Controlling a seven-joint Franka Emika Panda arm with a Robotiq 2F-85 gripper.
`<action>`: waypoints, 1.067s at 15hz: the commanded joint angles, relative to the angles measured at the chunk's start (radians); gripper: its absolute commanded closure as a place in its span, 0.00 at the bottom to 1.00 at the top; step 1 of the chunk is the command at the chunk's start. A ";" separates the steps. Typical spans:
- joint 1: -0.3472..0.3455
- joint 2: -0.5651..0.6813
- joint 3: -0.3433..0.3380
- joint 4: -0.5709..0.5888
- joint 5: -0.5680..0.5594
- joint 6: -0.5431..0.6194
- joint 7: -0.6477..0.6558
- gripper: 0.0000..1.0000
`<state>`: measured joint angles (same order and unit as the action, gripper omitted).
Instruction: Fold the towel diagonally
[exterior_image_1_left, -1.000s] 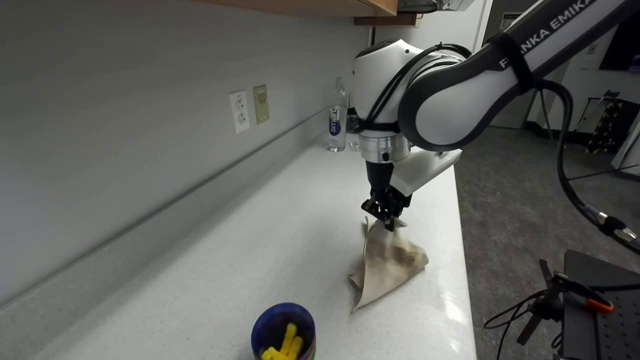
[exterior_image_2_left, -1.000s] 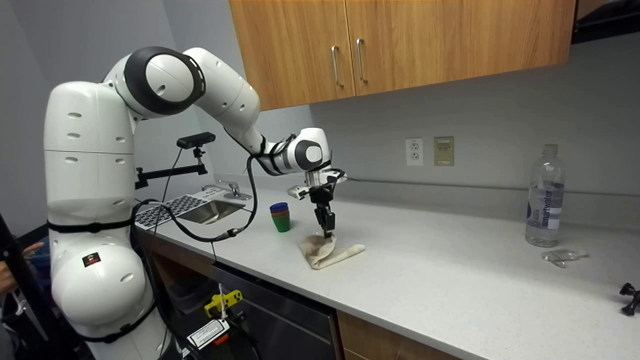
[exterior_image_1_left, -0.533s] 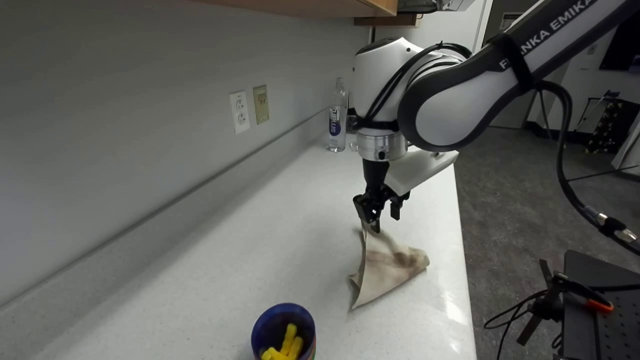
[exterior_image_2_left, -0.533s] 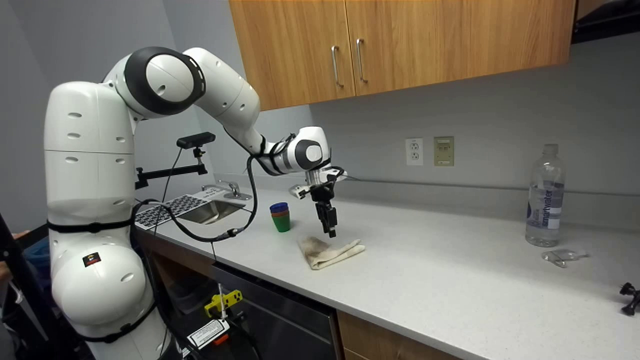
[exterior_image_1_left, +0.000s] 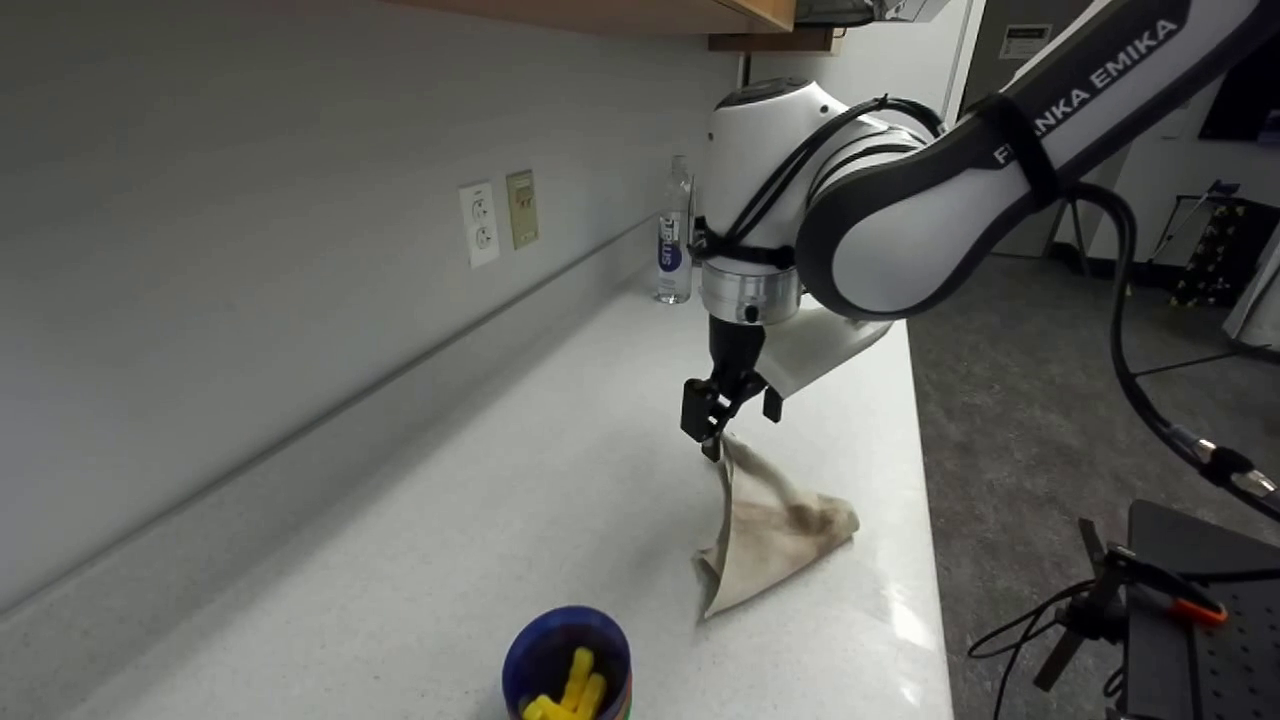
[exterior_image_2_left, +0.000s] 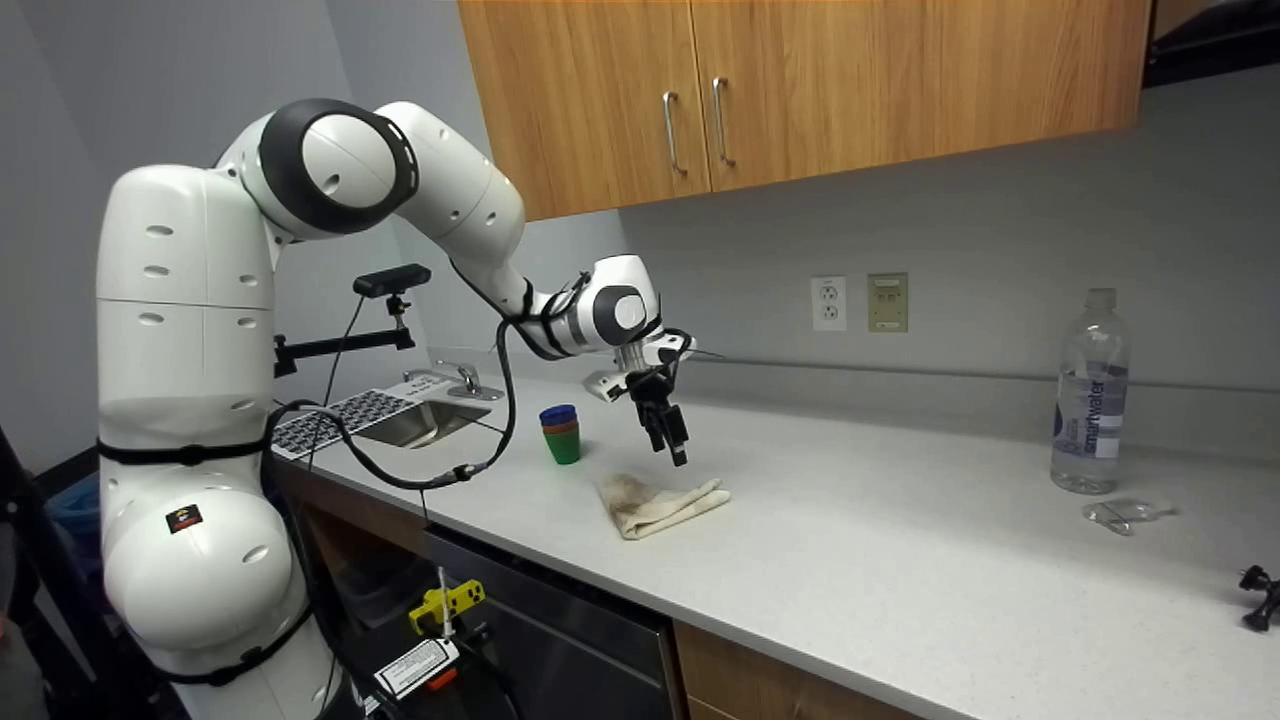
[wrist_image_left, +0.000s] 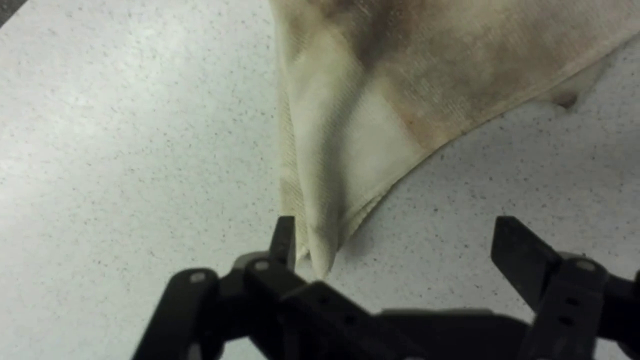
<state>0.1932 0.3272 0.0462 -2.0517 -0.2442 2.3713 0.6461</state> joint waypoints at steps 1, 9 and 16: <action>-0.016 0.017 0.026 0.009 0.080 0.011 -0.170 0.00; -0.034 0.032 0.057 0.028 0.208 -0.046 -0.517 0.00; -0.019 0.026 0.046 0.005 0.197 -0.012 -0.489 0.00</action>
<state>0.1738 0.3536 0.0921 -2.0488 -0.0477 2.3624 0.1572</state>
